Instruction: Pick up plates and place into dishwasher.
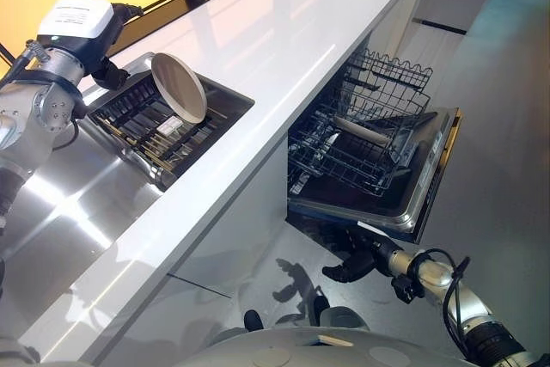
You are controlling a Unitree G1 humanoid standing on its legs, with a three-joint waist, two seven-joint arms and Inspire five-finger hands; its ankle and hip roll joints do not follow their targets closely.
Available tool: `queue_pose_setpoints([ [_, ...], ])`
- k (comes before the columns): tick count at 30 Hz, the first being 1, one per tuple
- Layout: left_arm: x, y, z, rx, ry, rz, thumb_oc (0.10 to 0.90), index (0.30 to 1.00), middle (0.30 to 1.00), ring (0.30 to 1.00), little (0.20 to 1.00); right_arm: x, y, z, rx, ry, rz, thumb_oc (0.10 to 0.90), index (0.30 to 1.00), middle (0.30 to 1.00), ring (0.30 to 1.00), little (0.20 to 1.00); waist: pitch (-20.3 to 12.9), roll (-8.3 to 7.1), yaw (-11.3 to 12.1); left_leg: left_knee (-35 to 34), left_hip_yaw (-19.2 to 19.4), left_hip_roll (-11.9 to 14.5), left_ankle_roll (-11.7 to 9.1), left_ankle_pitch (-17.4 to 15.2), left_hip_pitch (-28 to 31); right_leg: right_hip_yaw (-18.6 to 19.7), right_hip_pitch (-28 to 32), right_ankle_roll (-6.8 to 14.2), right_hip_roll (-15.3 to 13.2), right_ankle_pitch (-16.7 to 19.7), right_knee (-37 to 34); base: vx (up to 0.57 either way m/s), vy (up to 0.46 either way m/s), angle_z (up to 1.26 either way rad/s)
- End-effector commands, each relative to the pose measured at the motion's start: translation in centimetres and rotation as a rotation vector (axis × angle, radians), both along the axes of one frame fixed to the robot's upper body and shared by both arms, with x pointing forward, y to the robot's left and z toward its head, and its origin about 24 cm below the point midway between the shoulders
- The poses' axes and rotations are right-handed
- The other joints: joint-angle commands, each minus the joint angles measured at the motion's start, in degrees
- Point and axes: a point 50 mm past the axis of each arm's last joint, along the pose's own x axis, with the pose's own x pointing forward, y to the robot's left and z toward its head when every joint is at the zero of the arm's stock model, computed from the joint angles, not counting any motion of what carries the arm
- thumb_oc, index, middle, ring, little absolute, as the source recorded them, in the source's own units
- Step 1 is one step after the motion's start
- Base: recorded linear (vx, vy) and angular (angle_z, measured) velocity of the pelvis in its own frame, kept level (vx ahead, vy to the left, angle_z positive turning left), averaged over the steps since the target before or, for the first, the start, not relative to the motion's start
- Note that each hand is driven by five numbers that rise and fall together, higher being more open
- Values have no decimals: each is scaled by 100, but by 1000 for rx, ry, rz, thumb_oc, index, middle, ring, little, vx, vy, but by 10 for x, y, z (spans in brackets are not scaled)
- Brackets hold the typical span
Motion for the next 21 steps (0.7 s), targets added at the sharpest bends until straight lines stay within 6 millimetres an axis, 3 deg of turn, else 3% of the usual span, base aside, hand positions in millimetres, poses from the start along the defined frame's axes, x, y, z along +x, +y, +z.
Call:
queue_pose_setpoints([
  [1, -5, 11, 82, 85, -238, 91, 800, 900, 900, 900, 900, 21, 16, 14, -53, -170, 85, 800, 900, 900, 900, 900, -190, 69, -97, 830, -132, -441, 327, -1066, -253, -57, -588, 639, -277, 223, 543, 84, 47, -10],
  [7, 8, 7, 73, 168, -159, 106, 800, 900, 900, 900, 900, 3, 10, -18, -231, -118, 96, 800, 900, 900, 900, 900, -117, 78, -153, 850, -113, -521, 394, -1161, -248, 8, -802, 691, -334, 387, 630, 99, 52, -13],
  [12, 12, 10, 73, 185, -195, 138, 800, 900, 900, 900, 900, -19, -8, -42, -404, -67, 72, 800, 900, 900, 900, 900, -74, 53, -181, 912, -115, -565, 451, -1242, -272, 70, -918, 718, -365, 517, 655, 89, 15, -1],
  [21, 17, 20, 60, 198, -182, 207, 800, 900, 900, 900, 900, -37, -20, -52, -425, -41, -34, 800, 900, 900, 900, 900, 2, 72, -349, 867, -136, -646, 505, -1278, -236, 139, -1211, 705, -336, 740, 724, 89, 8, -5],
])
